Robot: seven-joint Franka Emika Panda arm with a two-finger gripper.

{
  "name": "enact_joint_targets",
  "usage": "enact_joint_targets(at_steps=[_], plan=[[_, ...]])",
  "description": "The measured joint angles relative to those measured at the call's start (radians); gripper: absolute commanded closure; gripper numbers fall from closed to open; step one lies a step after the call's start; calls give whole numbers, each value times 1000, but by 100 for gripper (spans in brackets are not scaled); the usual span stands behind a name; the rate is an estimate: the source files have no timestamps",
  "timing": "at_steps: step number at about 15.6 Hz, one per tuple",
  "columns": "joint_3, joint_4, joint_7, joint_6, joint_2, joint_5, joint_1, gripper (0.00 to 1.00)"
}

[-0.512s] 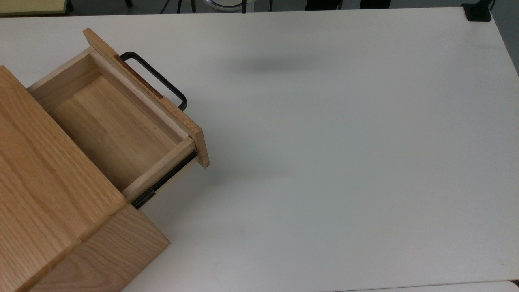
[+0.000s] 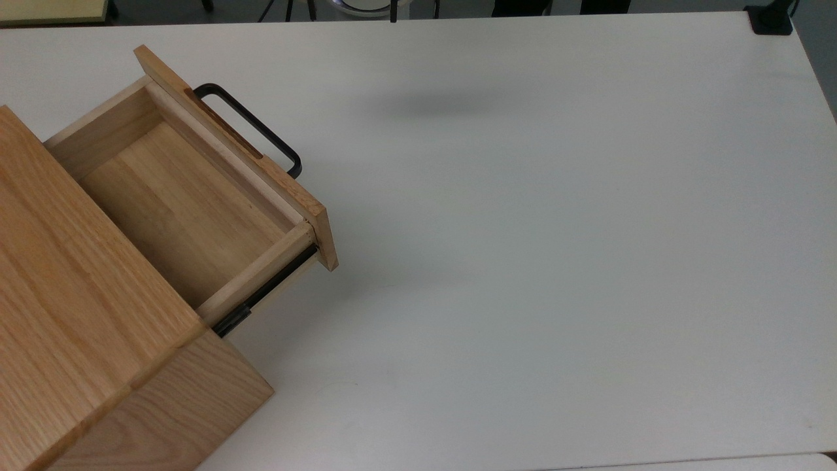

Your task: Close the drawer by sliding it

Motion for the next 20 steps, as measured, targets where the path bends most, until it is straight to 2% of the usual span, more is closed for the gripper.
enact_joint_targets(at_steps=[13,14,15,16,17,18,20], plan=[[0,0,1,0,0,0,0,1],[0,0,1,0,0,0,0,17],[0,0,1,0,0,0,0,40],[0,0,1,0,0,0,0,69],[0,0,1,0,0,0,0,88],[0,0,1,2,0,0,0,100],[0,0,1,6,2,4,0,100]])
